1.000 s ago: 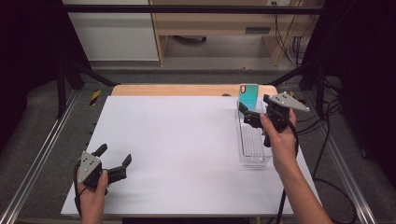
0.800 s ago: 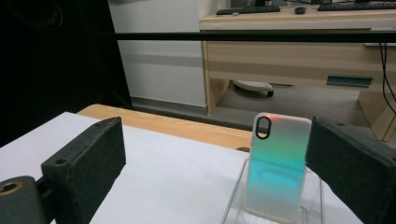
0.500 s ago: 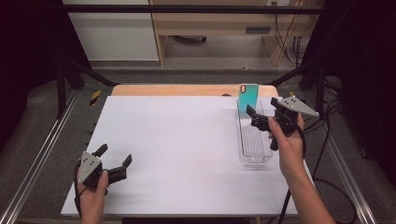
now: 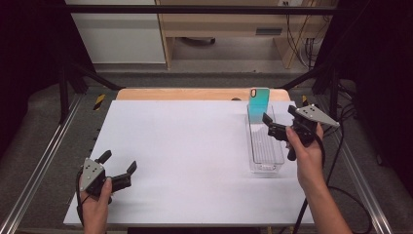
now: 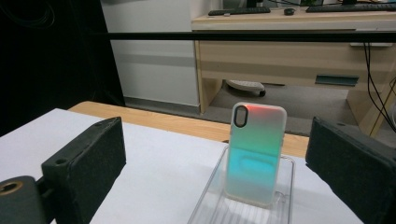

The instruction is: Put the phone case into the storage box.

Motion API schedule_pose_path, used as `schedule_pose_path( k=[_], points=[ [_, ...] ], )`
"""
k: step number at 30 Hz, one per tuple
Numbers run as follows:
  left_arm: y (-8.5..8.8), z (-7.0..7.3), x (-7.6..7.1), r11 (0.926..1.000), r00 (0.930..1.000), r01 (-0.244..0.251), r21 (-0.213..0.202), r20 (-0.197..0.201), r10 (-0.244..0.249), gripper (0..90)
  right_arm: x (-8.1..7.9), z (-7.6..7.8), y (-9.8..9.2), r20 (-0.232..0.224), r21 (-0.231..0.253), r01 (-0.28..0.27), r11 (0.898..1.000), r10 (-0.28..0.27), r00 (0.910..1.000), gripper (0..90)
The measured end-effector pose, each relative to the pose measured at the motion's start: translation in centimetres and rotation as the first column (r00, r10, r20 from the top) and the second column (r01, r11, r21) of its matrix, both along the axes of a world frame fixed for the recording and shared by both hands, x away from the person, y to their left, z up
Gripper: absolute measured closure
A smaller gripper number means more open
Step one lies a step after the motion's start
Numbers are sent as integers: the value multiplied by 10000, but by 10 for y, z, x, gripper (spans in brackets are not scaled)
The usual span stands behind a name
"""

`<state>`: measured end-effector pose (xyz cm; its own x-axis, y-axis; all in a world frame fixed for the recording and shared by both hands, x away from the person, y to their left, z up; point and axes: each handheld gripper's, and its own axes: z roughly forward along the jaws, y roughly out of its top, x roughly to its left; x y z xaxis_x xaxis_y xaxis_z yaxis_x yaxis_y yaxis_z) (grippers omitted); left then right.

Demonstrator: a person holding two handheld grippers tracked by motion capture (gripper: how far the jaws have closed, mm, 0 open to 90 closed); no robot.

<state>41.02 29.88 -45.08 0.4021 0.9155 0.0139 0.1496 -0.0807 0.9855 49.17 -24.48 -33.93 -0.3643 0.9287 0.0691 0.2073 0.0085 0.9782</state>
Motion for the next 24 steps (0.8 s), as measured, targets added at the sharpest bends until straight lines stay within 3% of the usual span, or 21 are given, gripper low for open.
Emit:
schedule_pose_path(
  k=[24],
  points=[
    [7,10,-5,9998,9999,74,-197,156,-71,19,-20,-8,-37,371,23,413,9991,-413,9985,47]
  ],
)
